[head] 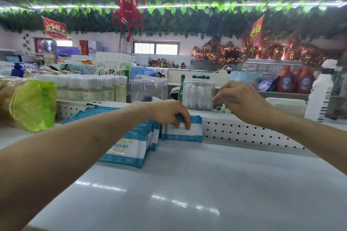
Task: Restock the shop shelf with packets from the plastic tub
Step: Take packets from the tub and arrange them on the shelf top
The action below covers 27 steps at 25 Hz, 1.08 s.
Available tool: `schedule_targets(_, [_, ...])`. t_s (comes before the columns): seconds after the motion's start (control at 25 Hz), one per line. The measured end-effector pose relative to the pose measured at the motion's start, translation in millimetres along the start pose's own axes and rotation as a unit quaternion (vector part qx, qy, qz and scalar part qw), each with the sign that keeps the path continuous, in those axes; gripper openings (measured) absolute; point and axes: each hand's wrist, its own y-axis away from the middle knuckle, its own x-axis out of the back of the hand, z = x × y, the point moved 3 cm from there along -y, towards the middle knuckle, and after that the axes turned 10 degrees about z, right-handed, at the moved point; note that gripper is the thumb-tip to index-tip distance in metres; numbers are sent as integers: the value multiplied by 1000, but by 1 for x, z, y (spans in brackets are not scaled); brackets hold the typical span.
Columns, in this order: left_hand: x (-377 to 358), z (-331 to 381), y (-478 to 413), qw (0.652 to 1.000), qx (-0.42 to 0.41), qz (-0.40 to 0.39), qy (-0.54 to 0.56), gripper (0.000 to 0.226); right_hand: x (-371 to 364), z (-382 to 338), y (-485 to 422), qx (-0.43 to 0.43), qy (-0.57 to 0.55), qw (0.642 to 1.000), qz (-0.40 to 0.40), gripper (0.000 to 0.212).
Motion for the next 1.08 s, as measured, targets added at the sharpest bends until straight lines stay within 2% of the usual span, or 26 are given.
schedule_targets(0.16, [0,0,-6,996,-33,22,-79,33,1,-9,1,-1,-5,1000,6,44])
schedule_targets(0.4, [6,0,2,995,-17,69,-76,33,-9,-32,0,14,-19,1000,-12,44])
schedule_targets(0.52, [42,-1,43,991,-10,99,-94,26,-17,-64,-12,17,-39,999,-19,35])
schedule_targets(0.6, [71,-7,88,988,23,126,-89,24,-31,-100,-26,29,-58,998,-26,34])
schedule_targets(0.72, [109,-17,176,976,102,172,-85,20,-62,-176,-52,85,-91,992,-34,37])
schedule_targets(0.88, [149,-27,351,943,236,184,-148,21,-107,-336,-83,192,-178,964,-50,34])
schedule_targets(1.0, [166,-22,490,906,336,171,-194,20,-136,-471,-84,314,-235,917,-75,37])
schedule_targets(1.08, [165,-9,573,874,414,151,-204,22,-158,-552,-68,375,-264,881,-121,31])
